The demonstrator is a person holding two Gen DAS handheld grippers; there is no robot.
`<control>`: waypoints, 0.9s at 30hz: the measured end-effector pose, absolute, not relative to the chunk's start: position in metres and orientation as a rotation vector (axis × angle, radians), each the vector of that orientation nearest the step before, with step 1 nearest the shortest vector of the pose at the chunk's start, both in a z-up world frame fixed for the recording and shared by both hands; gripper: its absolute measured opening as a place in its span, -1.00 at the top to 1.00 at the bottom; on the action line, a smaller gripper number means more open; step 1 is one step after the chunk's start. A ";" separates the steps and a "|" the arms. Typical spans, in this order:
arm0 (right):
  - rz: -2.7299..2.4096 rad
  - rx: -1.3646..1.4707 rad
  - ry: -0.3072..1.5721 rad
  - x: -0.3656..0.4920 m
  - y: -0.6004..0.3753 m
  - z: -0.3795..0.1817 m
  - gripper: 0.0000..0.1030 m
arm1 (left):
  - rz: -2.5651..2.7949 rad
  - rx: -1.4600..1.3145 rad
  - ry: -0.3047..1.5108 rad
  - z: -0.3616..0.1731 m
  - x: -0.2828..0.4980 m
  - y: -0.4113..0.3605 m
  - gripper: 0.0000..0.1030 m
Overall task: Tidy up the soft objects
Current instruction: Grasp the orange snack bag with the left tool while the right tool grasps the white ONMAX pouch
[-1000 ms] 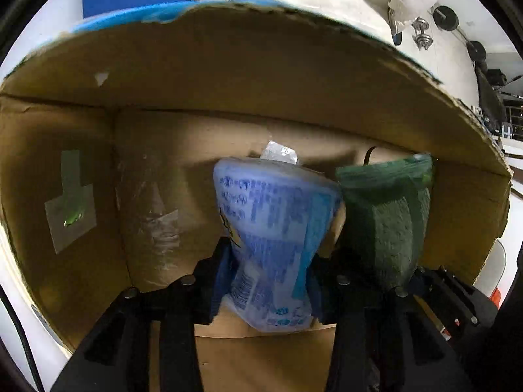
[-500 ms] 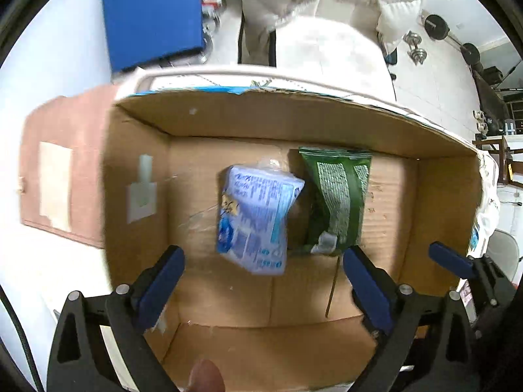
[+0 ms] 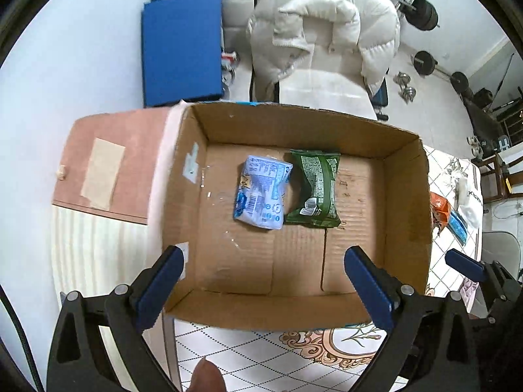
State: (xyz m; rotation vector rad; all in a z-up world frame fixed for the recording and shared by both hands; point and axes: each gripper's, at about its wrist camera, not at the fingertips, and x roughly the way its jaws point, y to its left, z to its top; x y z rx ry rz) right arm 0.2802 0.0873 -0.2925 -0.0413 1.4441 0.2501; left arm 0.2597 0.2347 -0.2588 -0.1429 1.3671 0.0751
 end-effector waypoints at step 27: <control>-0.103 0.269 1.431 0.307 -0.250 -0.271 -1.00 | -0.221 -0.147 1.526 -0.289 0.330 -0.042 -0.99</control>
